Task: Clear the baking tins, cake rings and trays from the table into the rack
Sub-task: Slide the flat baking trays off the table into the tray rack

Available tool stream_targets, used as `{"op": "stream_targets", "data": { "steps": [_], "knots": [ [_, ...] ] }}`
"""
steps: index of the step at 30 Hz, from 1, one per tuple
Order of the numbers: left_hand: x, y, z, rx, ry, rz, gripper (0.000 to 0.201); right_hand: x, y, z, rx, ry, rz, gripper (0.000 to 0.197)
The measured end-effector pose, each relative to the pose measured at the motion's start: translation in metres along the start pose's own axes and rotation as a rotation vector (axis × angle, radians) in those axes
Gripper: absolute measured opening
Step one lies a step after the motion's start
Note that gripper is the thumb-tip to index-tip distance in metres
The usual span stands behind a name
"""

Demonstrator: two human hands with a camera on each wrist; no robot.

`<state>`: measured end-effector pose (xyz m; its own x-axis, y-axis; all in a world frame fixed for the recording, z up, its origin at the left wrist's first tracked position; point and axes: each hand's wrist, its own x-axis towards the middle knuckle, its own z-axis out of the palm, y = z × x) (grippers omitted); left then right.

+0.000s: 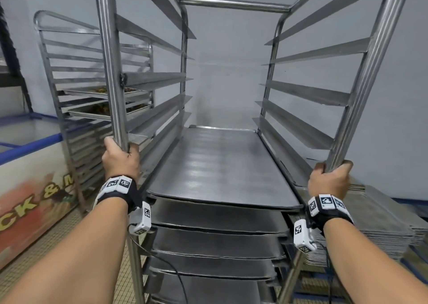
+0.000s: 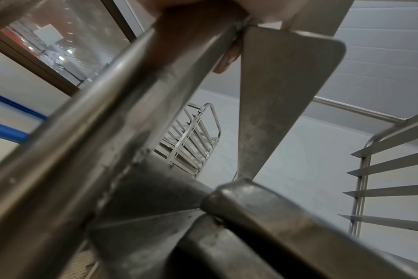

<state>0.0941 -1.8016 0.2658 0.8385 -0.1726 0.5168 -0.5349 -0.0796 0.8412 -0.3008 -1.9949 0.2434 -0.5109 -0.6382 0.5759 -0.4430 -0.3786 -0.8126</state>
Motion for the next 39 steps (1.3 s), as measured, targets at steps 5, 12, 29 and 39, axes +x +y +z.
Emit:
{"op": "stream_targets", "data": {
  "steps": [5,12,29,39],
  "knots": [
    [0.007,0.009,0.069,0.000,0.036,-0.010,0.031,0.052,0.030,0.049,0.027,-0.030,0.001,0.020],
    [0.021,0.013,0.153,0.043,0.084,0.007,0.035,0.110,0.063,0.115,0.030,-0.029,-0.041,0.019],
    [0.091,0.002,0.344,0.051,0.040,0.008,0.033,0.216,0.121,0.280,0.025,0.000,-0.032,0.020],
    [0.150,-0.009,0.441,0.043,-0.039,-0.027,0.035,0.253,0.132,0.365,-0.018,-0.024,0.012,0.020]
  ]
}}
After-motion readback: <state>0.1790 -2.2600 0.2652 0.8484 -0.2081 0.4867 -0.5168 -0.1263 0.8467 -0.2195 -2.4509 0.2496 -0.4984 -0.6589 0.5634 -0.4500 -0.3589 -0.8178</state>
